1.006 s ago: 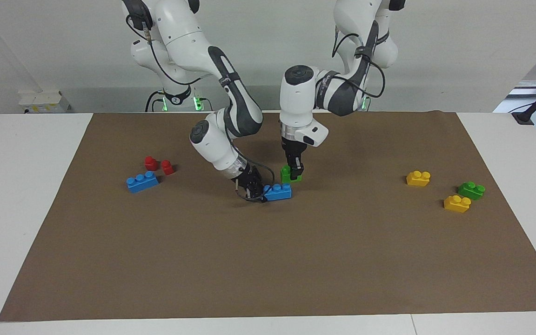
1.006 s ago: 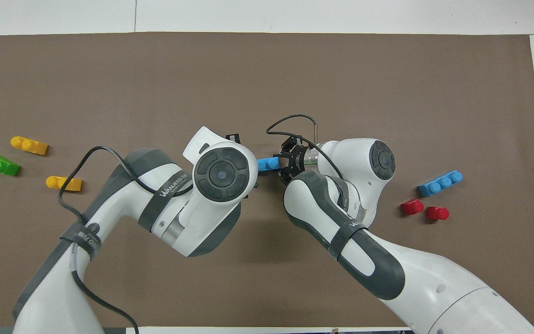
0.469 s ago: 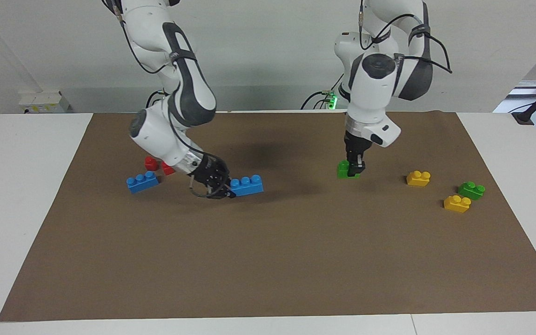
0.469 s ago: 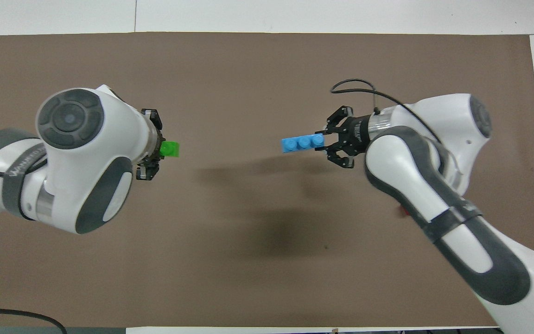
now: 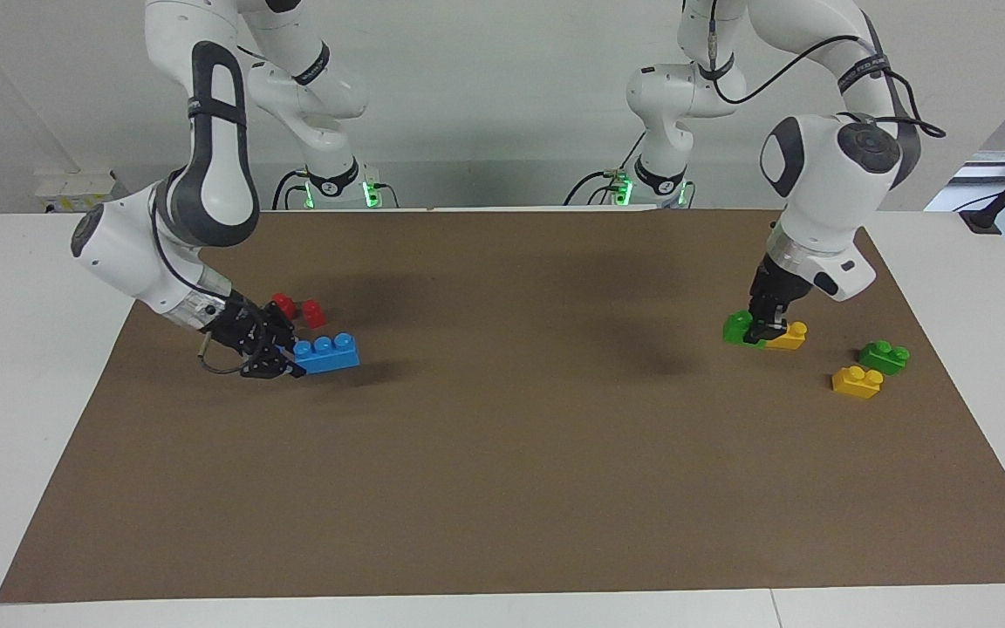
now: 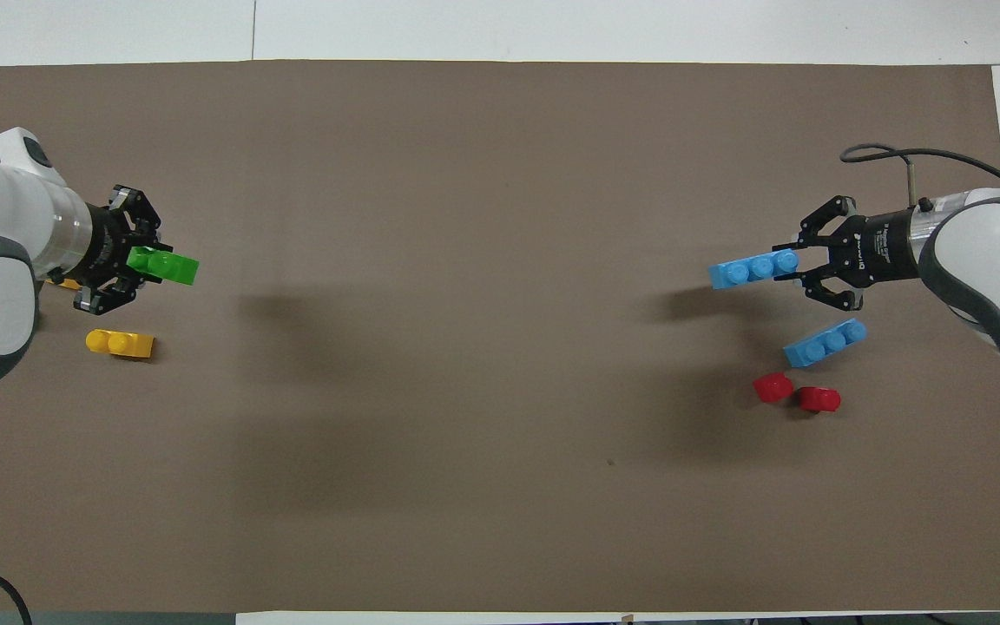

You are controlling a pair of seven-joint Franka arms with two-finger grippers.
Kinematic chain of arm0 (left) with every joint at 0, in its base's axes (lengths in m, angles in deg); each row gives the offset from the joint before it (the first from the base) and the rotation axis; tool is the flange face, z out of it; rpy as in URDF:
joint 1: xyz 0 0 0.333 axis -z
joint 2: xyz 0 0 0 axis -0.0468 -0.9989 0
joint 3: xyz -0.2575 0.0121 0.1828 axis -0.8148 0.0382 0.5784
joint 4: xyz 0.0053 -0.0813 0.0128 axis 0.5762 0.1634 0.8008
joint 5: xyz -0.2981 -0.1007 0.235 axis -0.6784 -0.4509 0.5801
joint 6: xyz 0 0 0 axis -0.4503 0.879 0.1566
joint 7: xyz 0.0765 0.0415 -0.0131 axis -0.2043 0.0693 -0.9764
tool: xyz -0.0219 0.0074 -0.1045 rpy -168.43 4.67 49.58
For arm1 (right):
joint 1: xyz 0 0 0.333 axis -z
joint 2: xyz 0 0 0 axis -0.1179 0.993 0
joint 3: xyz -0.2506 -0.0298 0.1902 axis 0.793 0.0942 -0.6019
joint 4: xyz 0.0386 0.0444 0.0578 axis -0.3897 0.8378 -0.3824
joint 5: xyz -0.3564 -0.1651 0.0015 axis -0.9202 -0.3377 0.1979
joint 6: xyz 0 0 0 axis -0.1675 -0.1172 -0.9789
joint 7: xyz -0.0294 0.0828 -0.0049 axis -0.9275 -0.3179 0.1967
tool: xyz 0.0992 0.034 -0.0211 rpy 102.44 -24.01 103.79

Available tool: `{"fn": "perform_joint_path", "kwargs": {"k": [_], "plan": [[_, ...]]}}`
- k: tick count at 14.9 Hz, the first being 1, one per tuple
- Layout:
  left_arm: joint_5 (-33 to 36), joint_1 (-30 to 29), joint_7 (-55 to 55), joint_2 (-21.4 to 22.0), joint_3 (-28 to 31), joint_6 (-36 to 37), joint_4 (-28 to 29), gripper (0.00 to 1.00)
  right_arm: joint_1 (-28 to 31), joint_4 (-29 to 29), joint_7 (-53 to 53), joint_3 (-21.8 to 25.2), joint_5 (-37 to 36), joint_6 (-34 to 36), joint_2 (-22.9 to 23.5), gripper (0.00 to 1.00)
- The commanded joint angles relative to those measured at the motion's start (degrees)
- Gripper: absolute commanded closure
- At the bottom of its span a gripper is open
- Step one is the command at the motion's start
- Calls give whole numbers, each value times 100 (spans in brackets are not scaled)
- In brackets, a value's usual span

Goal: Remove green block with left arm and hold with right
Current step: 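Lower the blue brick with the right gripper while the left gripper carries green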

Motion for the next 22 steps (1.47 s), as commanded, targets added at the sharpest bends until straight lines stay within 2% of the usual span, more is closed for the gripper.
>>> {"fn": "perform_joint_path", "kwargs": {"k": [1,6,10,11,12,13,14,15,18,21,22], "plan": [[-122,-333,743,-287,-58,-371,51,100,182,-100,451,-105,-117,-43,376,100],[-113,-728,1394,-797,-67,-917,-19,100,191,-65,531,-113,-29,-315,693,100],[-69,-773,1553,-1411,-58,-1093,-405,100,156,-56,505,-113,-29,-308,711,100],[-61,-781,1606,-1509,-58,-1128,-459,100,156,-65,496,-113,-29,-273,711,89],[-60,-790,1676,-1579,-58,-1206,-459,100,165,-73,479,-113,-29,-246,702,72],[-52,-843,1737,-1658,-58,-1320,-459,100,173,-73,478,-113,-29,-246,693,47],[-43,-843,1764,-1737,-58,-1409,-468,100,182,-73,487,-113,-29,-246,676,31],[-25,-852,1790,-1799,-58,-1453,-468,100,182,-73,487,-113,-29,-229,658,23],[-34,-843,1799,-1896,-58,-1646,-459,100,182,-161,452,-96,-46,60,509,16],[-43,-843,1965,-1905,-58,-1849,-406,100,182,-293,443,-70,-282,622,106,0],[-52,-843,2036,-1905,-58,-1849,-406,18,130,-372,522,-69,-806,824,-105,0]]}}
